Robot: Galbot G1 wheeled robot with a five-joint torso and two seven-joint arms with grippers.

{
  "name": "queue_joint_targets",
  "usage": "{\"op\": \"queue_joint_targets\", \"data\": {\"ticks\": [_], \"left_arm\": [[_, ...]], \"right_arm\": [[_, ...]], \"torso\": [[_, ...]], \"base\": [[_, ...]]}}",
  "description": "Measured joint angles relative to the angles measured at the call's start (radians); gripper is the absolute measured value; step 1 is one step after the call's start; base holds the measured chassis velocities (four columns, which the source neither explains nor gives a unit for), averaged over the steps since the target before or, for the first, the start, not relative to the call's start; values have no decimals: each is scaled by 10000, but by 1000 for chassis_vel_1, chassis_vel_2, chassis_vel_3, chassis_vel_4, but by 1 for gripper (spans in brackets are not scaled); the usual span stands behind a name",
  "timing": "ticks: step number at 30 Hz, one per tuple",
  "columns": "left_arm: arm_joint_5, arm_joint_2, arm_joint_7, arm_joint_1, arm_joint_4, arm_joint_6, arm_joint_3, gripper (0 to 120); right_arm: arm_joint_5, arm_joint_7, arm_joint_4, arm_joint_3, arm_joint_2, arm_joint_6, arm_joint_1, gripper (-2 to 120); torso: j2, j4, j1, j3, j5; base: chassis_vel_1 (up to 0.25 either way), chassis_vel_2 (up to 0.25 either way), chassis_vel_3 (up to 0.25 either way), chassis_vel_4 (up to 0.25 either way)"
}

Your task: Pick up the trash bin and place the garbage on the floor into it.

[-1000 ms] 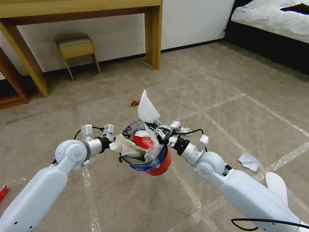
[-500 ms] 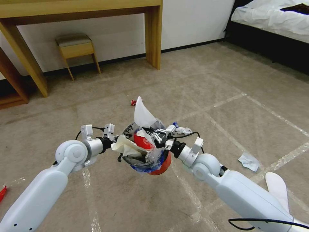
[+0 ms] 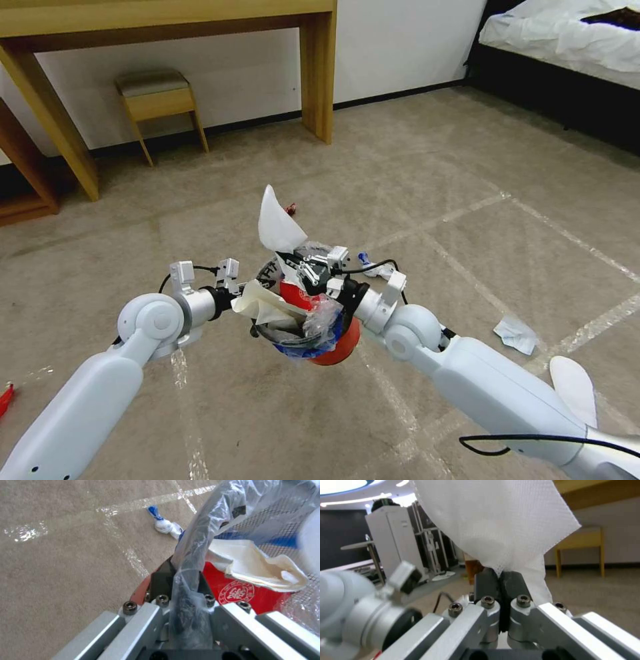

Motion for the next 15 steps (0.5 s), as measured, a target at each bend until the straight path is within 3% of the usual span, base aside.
{"op": "queue_joint_targets", "data": {"ticks": [15], "left_arm": [[-130, -61, 15, 165, -64, -24, -265, 1]], "right_arm": [[-315, -168, -629, -159, 173, -5, -143, 0]], "torso": [[0, -2, 0, -1, 1]], "base": [[0, 0, 0, 0]]}}
